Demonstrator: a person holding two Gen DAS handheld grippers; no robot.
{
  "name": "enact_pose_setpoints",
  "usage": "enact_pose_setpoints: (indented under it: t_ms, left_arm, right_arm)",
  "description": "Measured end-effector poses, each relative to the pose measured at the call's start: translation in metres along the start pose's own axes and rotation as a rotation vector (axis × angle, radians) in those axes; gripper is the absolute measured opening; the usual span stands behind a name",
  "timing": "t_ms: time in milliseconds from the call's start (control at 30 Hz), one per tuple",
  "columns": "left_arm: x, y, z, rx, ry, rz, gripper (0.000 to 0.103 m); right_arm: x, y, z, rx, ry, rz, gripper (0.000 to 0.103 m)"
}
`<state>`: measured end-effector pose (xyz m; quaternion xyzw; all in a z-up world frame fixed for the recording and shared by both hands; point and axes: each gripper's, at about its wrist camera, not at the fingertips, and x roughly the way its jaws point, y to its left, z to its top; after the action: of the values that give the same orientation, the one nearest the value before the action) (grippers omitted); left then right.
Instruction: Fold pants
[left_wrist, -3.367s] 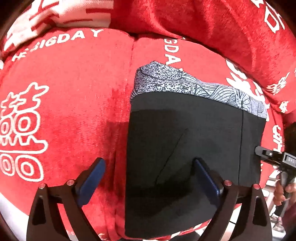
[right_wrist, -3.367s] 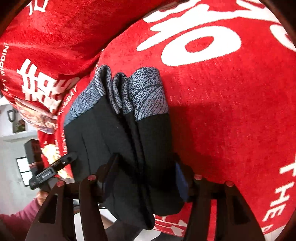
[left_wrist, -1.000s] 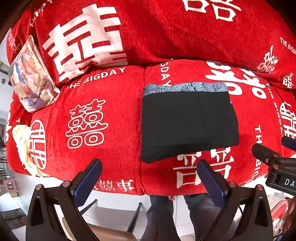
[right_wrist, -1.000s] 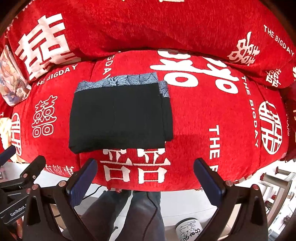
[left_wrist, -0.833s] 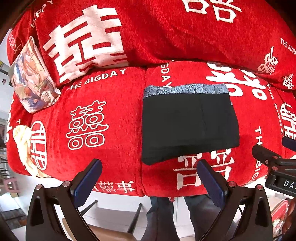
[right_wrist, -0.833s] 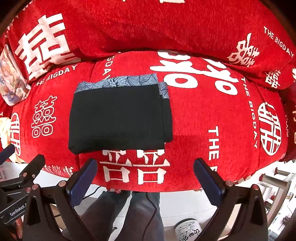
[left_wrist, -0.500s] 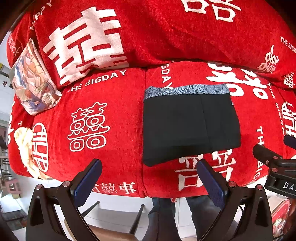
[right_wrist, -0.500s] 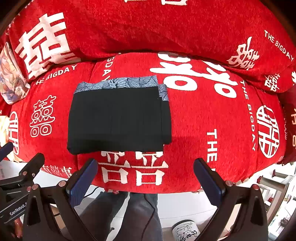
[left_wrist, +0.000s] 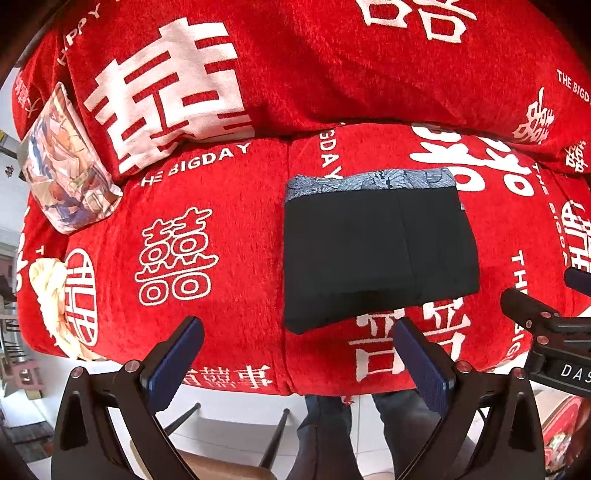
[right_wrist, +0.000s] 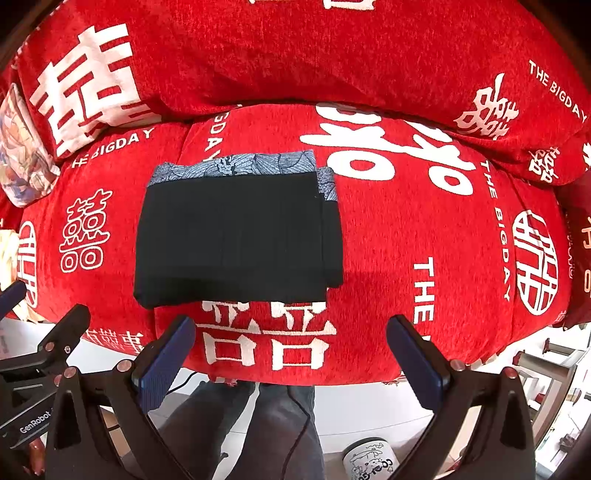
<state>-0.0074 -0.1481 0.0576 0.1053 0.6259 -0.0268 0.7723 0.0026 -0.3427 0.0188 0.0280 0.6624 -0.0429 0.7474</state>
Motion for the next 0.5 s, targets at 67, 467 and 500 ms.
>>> enact_pose_setpoints:
  t_ms: [67,467,500]
  left_arm:
    - [-0.0005,-0.0003,-0.0001,0.004,-0.003,0.001,0.103]
    - [-0.0022,-0.0001,0.0007,0.009,-0.018,-0.015,0.103]
    - [-0.0029,-0.0011,0.0013,0.011,-0.023,-0.018,0.103]
  right_arm:
    - [0.0005,0.0012,-0.0016,0.0,0.0,-0.001,0.103]
    - [0.0025,0.0039,-0.0043,0.006,0.005,-0.005,0.103]
    - [0.003,0.0036,-0.0044,0.007,0.007,-0.004,0.103]
